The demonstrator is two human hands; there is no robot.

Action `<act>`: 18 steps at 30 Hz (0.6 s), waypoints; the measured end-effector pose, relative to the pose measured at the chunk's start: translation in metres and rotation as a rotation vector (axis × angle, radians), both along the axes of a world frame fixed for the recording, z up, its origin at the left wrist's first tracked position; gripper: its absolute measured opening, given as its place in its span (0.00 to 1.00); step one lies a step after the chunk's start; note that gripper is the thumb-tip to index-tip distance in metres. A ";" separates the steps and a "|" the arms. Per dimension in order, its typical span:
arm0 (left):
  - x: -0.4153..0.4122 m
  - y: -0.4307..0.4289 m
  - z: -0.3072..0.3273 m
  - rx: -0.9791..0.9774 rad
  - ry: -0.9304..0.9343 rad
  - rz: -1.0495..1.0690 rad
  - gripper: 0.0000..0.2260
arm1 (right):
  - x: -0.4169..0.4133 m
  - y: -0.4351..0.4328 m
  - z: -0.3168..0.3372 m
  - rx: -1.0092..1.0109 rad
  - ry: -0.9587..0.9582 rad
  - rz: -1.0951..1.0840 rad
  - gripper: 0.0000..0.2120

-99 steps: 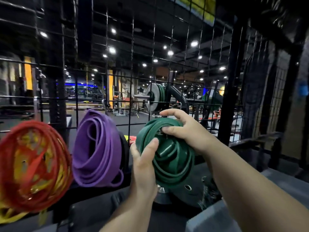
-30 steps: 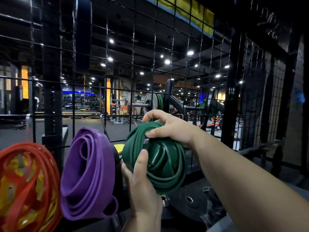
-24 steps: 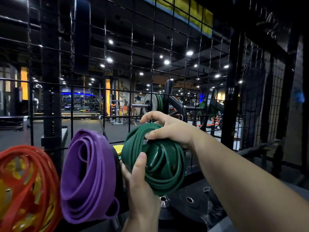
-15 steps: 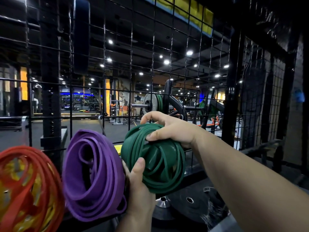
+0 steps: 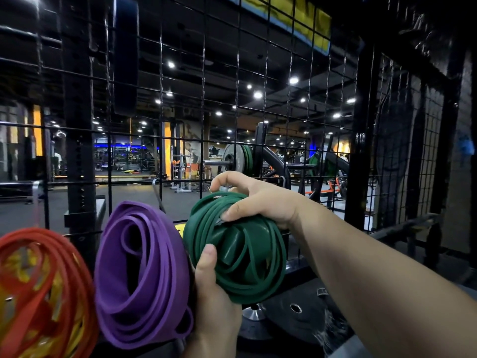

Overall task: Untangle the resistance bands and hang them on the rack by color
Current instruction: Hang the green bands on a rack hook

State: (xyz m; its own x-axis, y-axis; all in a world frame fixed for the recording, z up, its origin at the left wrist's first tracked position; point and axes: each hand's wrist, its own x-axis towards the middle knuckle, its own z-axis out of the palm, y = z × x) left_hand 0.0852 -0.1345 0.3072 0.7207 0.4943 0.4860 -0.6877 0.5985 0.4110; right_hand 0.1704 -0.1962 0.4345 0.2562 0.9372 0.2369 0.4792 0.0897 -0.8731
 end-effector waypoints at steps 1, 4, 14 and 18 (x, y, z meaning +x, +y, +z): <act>-0.001 0.000 0.000 0.007 -0.010 0.000 0.42 | 0.000 0.002 -0.001 -0.007 0.015 0.011 0.21; -0.004 0.000 -0.001 0.044 -0.017 -0.015 0.35 | 0.001 0.009 -0.005 -0.021 0.088 0.069 0.23; -0.004 0.002 -0.002 0.081 -0.019 -0.054 0.41 | 0.001 -0.008 -0.006 0.032 -0.046 0.018 0.19; 0.000 0.002 -0.004 0.065 -0.008 0.011 0.47 | 0.001 -0.016 -0.011 0.070 -0.083 -0.016 0.20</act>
State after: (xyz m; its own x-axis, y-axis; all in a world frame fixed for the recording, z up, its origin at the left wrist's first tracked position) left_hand 0.0848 -0.1322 0.3034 0.7111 0.4699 0.5230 -0.6978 0.5629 0.4430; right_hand 0.1713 -0.2124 0.4235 0.2476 0.9135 0.3227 0.5516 0.1409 -0.8221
